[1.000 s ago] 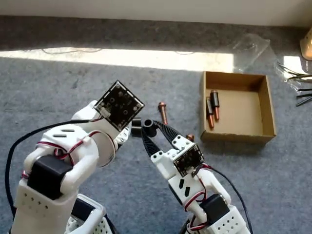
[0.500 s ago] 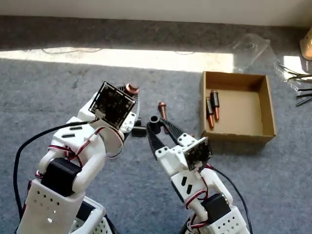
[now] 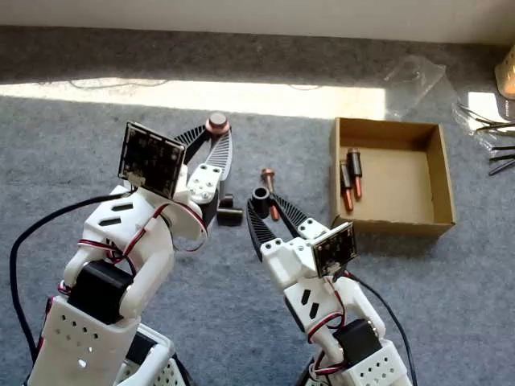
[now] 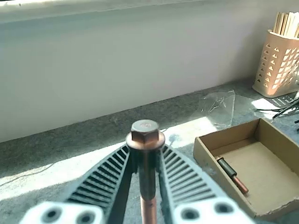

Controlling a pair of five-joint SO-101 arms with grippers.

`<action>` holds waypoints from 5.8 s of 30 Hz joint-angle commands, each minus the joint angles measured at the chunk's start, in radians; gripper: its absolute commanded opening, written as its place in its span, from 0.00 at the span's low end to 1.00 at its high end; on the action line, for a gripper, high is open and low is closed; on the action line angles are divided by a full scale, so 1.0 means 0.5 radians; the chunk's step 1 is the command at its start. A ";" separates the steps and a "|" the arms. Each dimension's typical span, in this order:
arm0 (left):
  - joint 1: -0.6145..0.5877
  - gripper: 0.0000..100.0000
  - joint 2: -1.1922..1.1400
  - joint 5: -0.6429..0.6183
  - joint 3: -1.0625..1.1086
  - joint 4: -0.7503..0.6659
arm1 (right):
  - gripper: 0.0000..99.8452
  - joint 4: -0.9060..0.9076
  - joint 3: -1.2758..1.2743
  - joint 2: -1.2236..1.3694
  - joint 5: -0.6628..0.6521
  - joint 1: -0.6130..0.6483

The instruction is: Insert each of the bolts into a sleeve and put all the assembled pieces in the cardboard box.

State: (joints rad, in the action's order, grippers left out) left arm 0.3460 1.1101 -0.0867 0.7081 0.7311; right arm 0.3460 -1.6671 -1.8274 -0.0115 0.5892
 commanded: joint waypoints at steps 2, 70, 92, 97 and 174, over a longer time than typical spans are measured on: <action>0.014 0.00 0.044 -0.212 -0.005 -0.077 | 0.00 -0.057 -0.213 -0.020 0.009 -0.023; 0.342 0.00 0.051 -0.037 0.308 -0.635 | 0.00 -0.186 -0.213 -0.011 0.006 -0.014; 0.351 0.00 0.051 -0.181 0.308 -0.623 | 0.00 -0.186 -0.213 -0.011 0.006 -0.017; 0.351 0.00 0.051 -0.184 0.305 -0.586 | 0.00 -0.186 -0.213 -0.011 0.006 -0.017; 0.336 0.04 0.348 -0.282 0.937 -0.574 | 0.00 -0.186 -0.213 -0.011 0.006 -0.020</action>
State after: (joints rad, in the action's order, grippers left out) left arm 0.5286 1.2958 -0.2156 1.1868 0.4580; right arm 0.2539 -1.6686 -1.8243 -0.0130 0.5815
